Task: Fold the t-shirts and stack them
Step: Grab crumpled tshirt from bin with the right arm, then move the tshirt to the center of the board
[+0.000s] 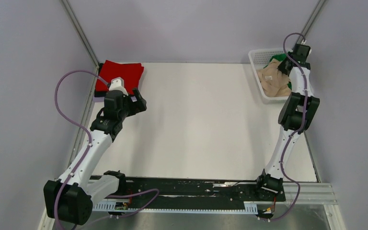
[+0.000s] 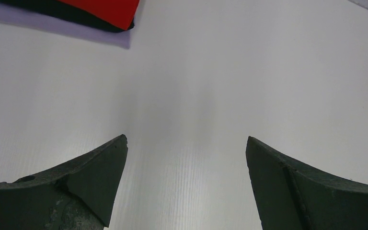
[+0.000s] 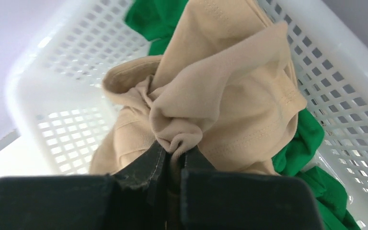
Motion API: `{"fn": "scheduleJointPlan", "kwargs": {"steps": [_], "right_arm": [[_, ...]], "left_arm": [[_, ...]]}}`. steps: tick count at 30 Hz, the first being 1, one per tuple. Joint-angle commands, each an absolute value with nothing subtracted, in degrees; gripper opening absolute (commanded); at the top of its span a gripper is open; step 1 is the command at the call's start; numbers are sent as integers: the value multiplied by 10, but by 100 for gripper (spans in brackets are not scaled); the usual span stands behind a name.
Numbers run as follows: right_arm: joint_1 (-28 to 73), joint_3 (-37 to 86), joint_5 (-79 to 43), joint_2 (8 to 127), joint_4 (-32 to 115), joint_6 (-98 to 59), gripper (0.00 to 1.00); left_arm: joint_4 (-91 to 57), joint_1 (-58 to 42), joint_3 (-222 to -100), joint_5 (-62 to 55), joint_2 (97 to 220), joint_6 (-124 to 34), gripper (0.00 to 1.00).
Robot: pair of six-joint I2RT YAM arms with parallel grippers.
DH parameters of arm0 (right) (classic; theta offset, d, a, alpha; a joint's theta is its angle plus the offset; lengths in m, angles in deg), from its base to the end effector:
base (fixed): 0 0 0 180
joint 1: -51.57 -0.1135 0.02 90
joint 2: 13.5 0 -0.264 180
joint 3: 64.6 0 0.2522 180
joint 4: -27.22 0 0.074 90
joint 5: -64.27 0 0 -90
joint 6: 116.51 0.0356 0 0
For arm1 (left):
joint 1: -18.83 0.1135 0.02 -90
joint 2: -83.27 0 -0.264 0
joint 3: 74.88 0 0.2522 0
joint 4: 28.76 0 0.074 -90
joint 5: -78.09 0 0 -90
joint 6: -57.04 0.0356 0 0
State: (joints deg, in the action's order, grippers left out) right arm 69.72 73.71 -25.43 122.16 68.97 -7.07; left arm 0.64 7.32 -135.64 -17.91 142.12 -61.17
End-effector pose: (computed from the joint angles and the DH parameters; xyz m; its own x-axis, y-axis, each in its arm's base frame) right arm 0.5187 -0.1698 0.2406 -0.4627 0.5019 -0.7307 0.4896 0.8319 0.2614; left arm 0.2286 -0.0428 0.2973 -0.4494 -0.3882 -0.8045 -0.1190 0.9186 -0.3768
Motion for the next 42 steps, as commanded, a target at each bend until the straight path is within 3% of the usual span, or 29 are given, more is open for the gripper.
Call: {"fn": "scheduleJointPlan", "kwargs": {"steps": [1,15,21,27,31,32,35,36,42], "right_arm": [[695,766,-206,1105,662,-93,0],[671,689,129,838,574,-56,0],[596,624,319,769,514,-9,0],[502,484,445,718,530,-93,1],[400,293,337,664,556,-196,20],[369,254,285,660,569,-224,29],[312,195,162,659,611,-284,93],[310,185,127,657,614,-275,99],[331,130,-122,611,619,-171,100]], "left_arm": [[-3,74,-1347,-170,1401,-616,100],[-1,74,-1319,-165,1333,-615,100],[13,74,-1319,-170,1318,-613,100],[30,74,-1321,-190,1304,-624,100],[31,74,-1317,-175,1311,-641,100],[34,74,-1318,-172,1315,-645,100],[45,74,-1323,-151,1336,-646,100],[52,74,-1326,-144,1340,-644,100],[56,74,-1316,-45,1396,-654,100]]}}
